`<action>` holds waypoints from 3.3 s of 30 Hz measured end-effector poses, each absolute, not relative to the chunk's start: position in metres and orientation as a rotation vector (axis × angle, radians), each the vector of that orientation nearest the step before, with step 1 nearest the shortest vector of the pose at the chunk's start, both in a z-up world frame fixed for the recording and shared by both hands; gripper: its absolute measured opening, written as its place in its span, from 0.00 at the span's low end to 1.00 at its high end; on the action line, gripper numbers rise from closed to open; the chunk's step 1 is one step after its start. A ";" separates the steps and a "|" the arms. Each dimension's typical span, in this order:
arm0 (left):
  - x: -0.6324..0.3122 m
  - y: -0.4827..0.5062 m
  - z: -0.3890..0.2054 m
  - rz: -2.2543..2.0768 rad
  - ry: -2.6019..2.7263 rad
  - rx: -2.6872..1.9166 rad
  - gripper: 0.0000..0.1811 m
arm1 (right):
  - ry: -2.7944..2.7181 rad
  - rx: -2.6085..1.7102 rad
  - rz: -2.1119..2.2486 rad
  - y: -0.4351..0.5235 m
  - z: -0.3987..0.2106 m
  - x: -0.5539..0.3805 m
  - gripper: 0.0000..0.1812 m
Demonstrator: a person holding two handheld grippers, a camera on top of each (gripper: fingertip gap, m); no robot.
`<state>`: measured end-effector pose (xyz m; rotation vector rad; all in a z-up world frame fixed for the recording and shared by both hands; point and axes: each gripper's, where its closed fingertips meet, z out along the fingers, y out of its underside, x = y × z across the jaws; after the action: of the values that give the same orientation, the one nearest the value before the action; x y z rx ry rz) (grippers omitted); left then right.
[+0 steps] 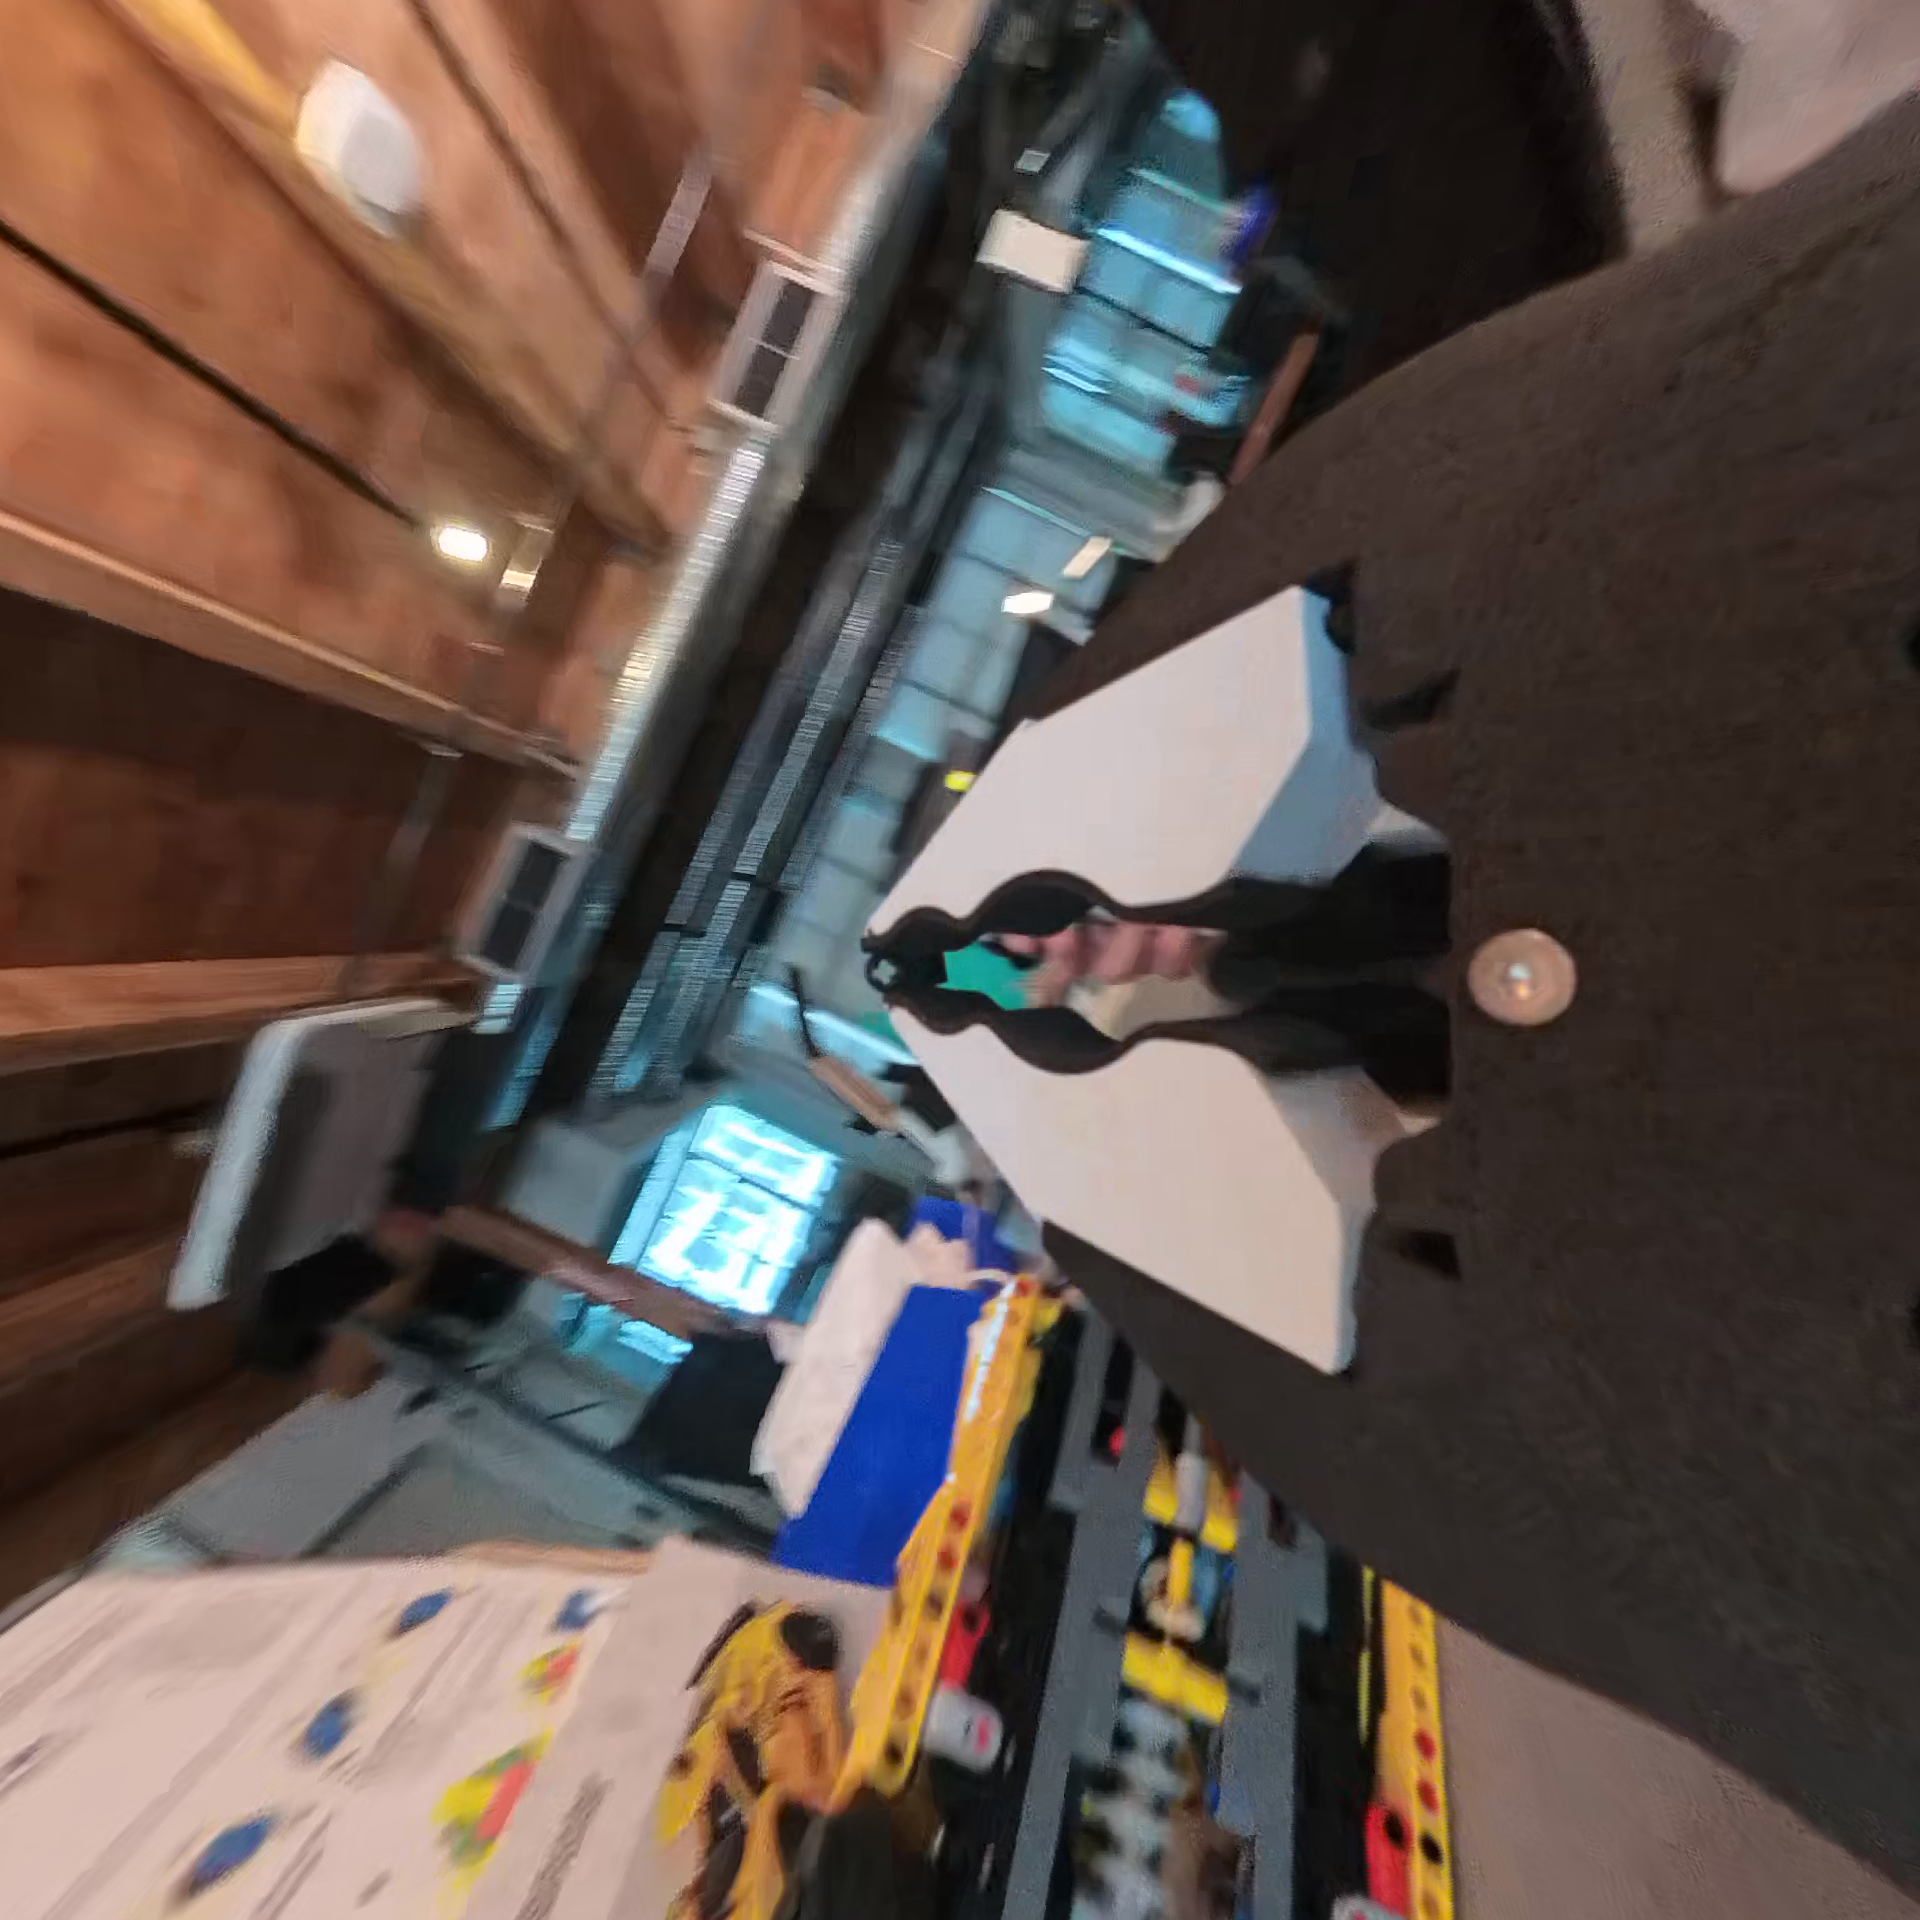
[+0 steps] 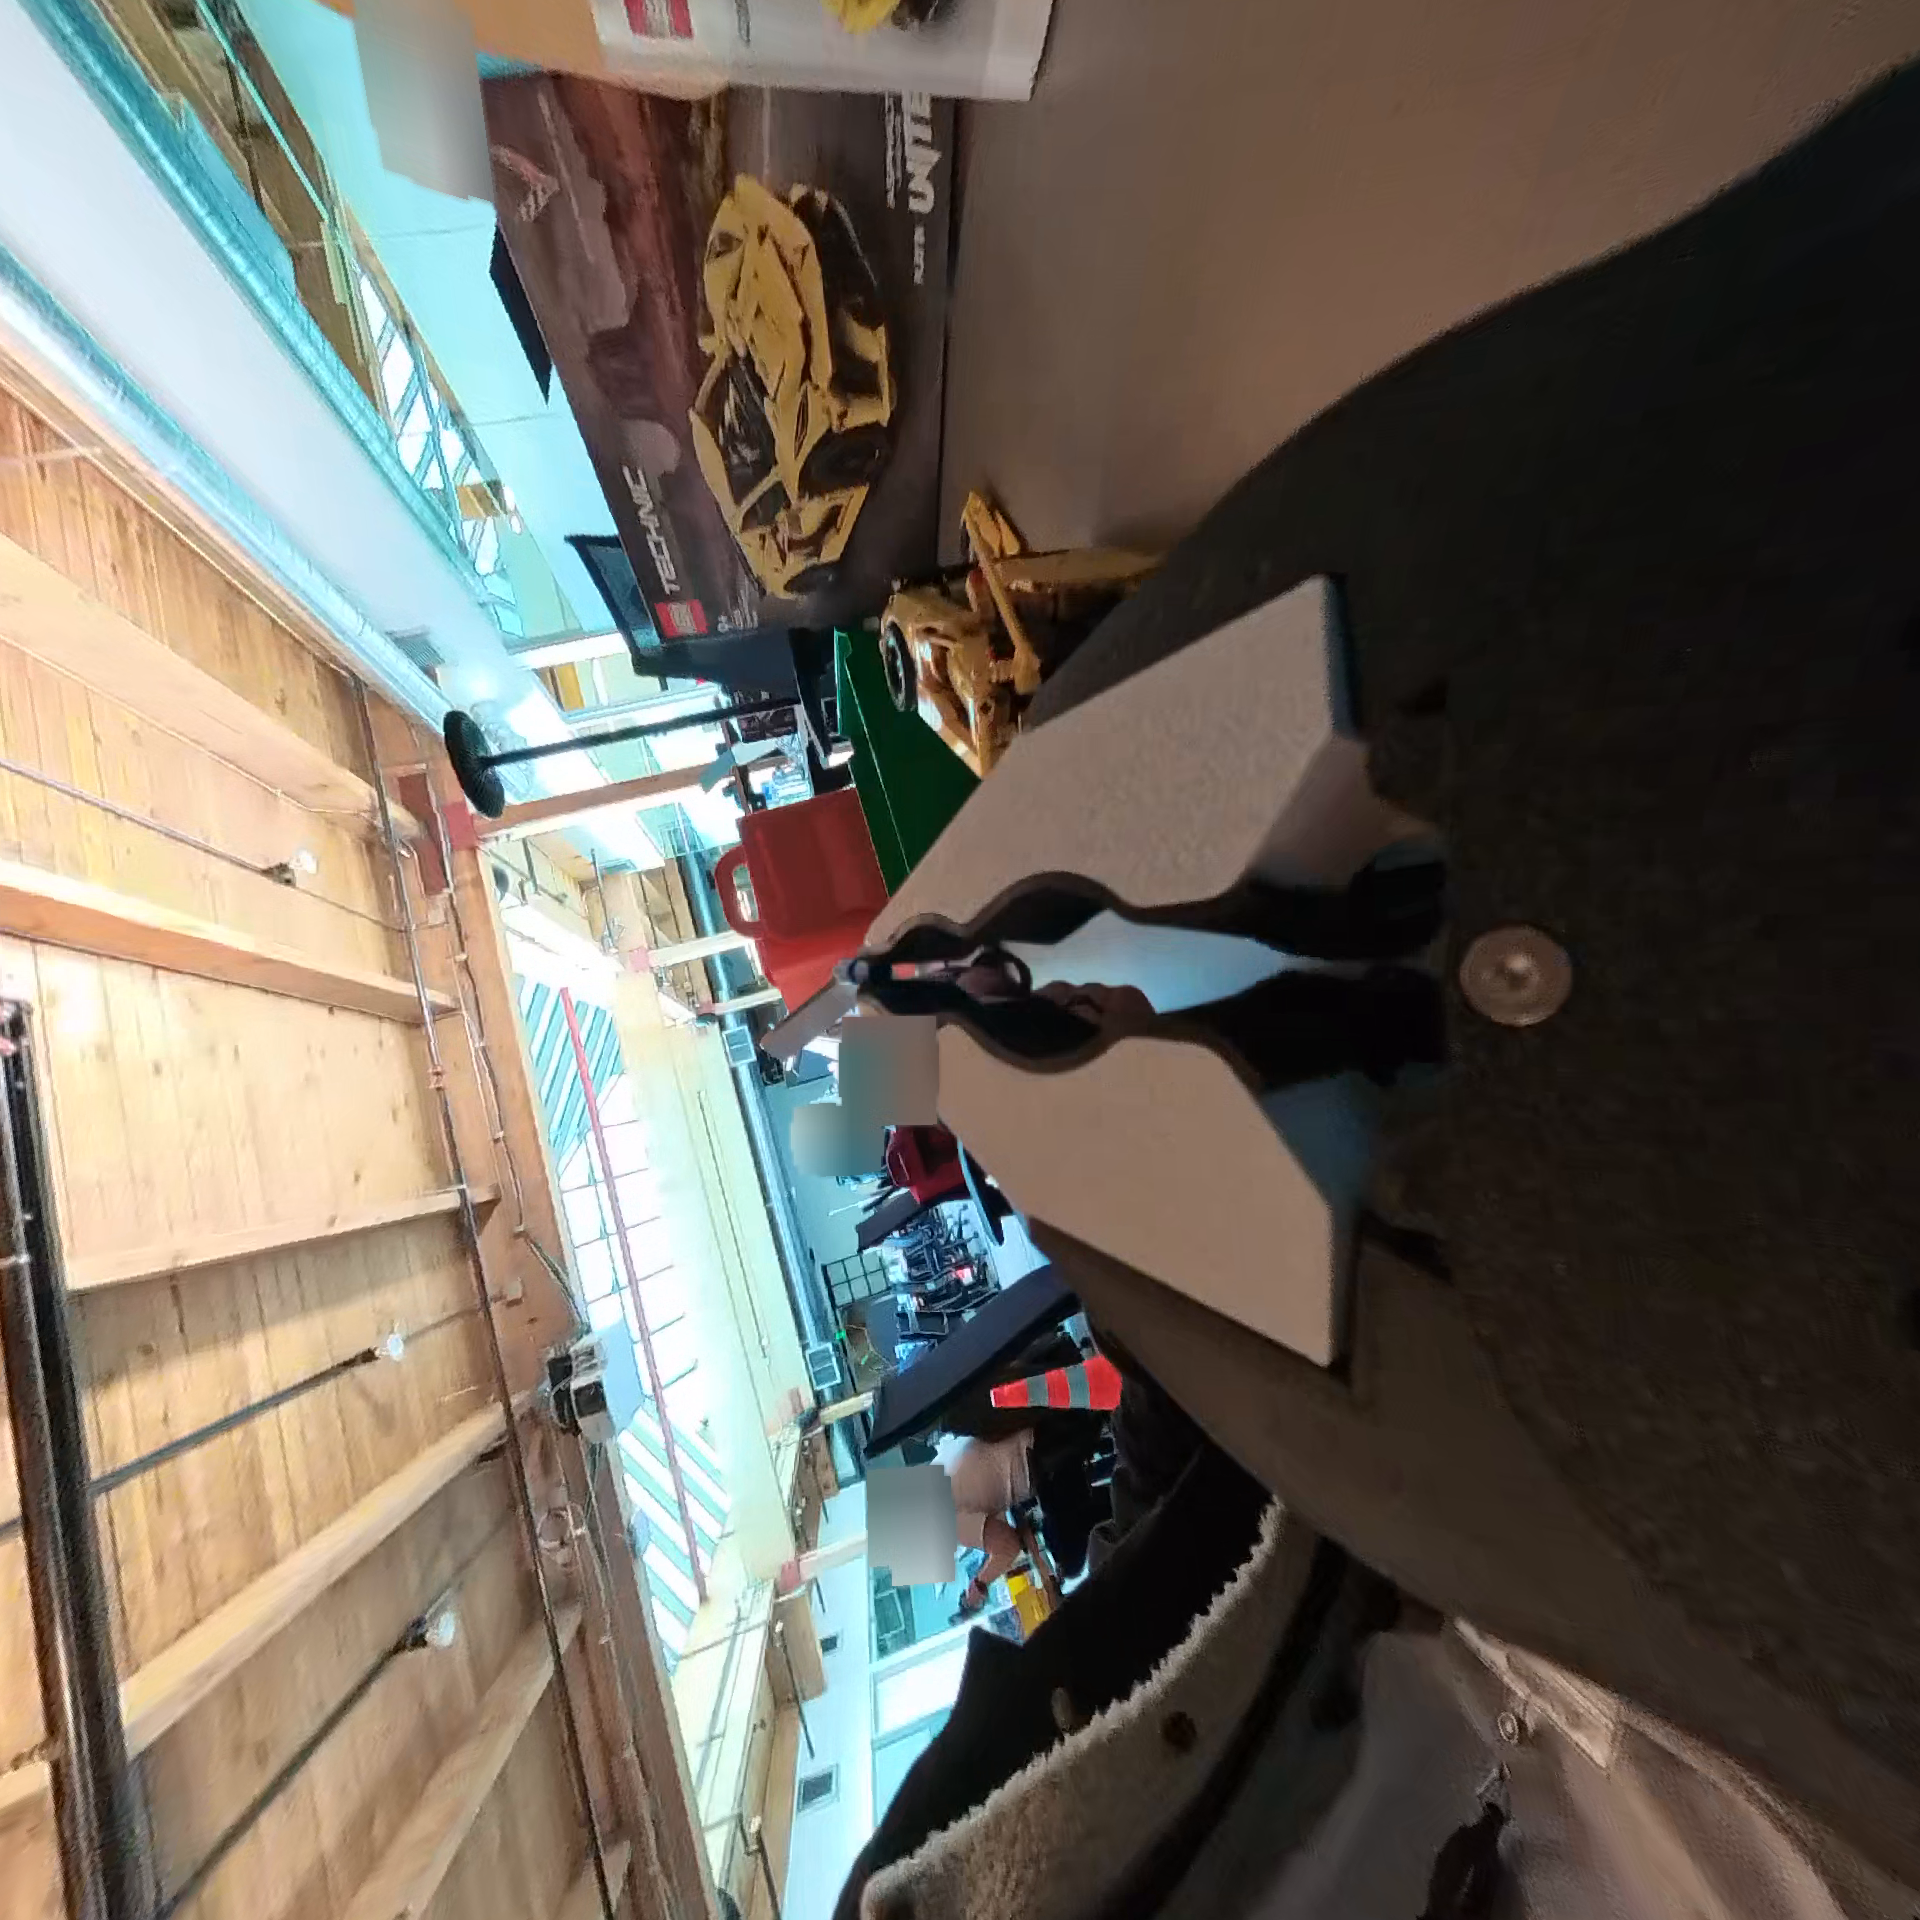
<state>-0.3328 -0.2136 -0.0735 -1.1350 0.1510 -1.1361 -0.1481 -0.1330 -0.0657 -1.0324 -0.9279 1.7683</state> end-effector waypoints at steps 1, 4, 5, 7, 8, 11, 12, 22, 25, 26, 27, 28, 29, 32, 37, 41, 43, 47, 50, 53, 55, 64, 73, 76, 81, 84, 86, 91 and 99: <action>-0.321 -0.211 -0.078 -1.108 0.193 -1.179 0.03 | -0.913 -1.040 1.776 -0.129 -0.068 -0.144 0.01; -0.312 -0.210 -0.084 -1.085 0.232 -1.226 0.03 | -0.913 -1.089 1.754 -0.122 -0.079 -0.143 0.01; -0.313 -0.208 -0.086 -1.075 0.222 -1.237 0.03 | -0.923 -1.104 1.742 -0.121 -0.081 -0.144 0.01; -0.308 -0.204 -0.092 -1.041 0.235 -1.283 0.03 | -0.971 -1.212 1.624 -0.111 -0.094 -0.150 0.01; -0.302 -0.204 -0.096 -1.012 0.259 -1.314 0.03 | -0.990 -1.319 1.467 -0.093 -0.107 -0.150 0.01; -0.272 -0.200 -0.118 -0.836 0.417 -1.450 0.03 | -1.010 -1.736 0.776 0.001 -0.165 -0.105 0.02; -0.263 -0.194 -0.125 -0.765 0.461 -1.512 0.03 | -1.004 -1.867 0.635 0.026 -0.184 -0.083 0.02; -0.123 -0.018 -0.126 -0.480 1.049 -2.173 0.03 | -1.038 -2.122 0.519 0.100 -0.242 -0.022 0.08; -0.093 0.038 -0.180 -0.531 1.107 -2.388 0.03 | -0.910 -2.034 0.652 0.101 -0.227 -0.020 0.13; -0.085 0.053 -0.194 -0.538 1.095 -2.424 0.03 | -0.844 -1.981 0.700 0.103 -0.216 -0.016 0.13; -0.076 0.065 -0.204 -0.553 1.082 -2.448 0.03 | -0.783 -1.942 0.731 0.106 -0.205 -0.011 0.13; -0.068 0.074 -0.210 -0.575 1.070 -2.457 0.03 | -0.729 -1.910 0.763 0.108 -0.192 -0.005 0.14; -0.060 0.083 -0.214 -0.595 1.057 -2.453 0.04 | -0.674 -1.870 0.802 0.109 -0.177 0.000 0.14; -0.042 0.100 -0.218 -0.631 1.021 -2.435 0.04 | -0.588 -1.784 0.875 0.109 -0.149 0.012 0.12; -0.036 0.110 -0.223 -0.631 0.960 -2.467 0.15 | -0.576 -1.817 0.907 0.108 -0.152 0.020 0.09; -0.039 0.107 -0.196 -0.709 0.910 -2.434 0.17 | -0.573 -1.824 0.951 0.102 -0.146 0.018 0.09; -0.050 0.101 -0.168 -0.704 0.922 -2.364 0.17 | -0.607 -1.797 0.949 0.096 -0.136 0.013 0.09; -0.107 0.064 -0.104 -0.581 1.010 -2.160 0.17 | -0.770 -1.648 0.989 0.067 -0.102 -0.024 0.12; -0.165 0.004 -0.073 -0.547 1.059 -2.043 0.16 | -1.007 -1.492 1.044 0.024 -0.092 -0.079 0.13; -0.221 -0.047 -0.055 -0.491 0.963 -1.908 0.15 | -1.345 -1.416 1.193 -0.043 -0.120 -0.145 0.18; -0.249 -0.082 -0.058 -0.512 0.939 -1.840 0.15 | -1.633 -1.423 1.325 -0.099 -0.154 -0.175 0.20; -0.287 -0.163 -0.149 -0.614 0.682 -1.820 0.13 | -1.668 -1.531 1.489 -0.124 -0.194 -0.231 0.20; -0.272 -0.173 -0.173 -0.411 0.674 -1.776 0.11 | -1.706 -1.448 1.543 -0.165 -0.188 -0.254 0.14; -0.273 -0.177 -0.175 -0.345 0.698 -1.760 0.10 | -1.724 -1.436 1.489 -0.173 -0.192 -0.264 0.13; -0.285 -0.189 -0.175 -0.321 0.687 -1.800 0.06 | -1.743 -1.425 1.533 -0.190 -0.191 -0.270 0.11; -0.287 -0.212 -0.178 -0.427 0.717 -1.874 0.07 | -1.824 -1.325 1.458 -0.204 -0.194 -0.274 0.11; -0.291 -0.225 -0.177 -0.488 0.711 -1.901 0.12 | -1.854 -1.283 1.433 -0.210 -0.194 -0.278 0.11; -0.295 -0.224 -0.185 -0.410 0.709 -1.915 0.12 | -1.875 -1.285 1.457 -0.216 -0.193 -0.283 0.10; -0.293 -0.217 -0.181 -0.498 0.627 -1.924 0.12 | -1.867 -1.277 1.441 -0.216 -0.193 -0.283 0.10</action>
<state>-0.2928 -0.2170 -0.1807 -1.9235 0.6266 -0.4978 -0.2832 -0.2158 -0.1927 -1.2769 -1.8669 1.4406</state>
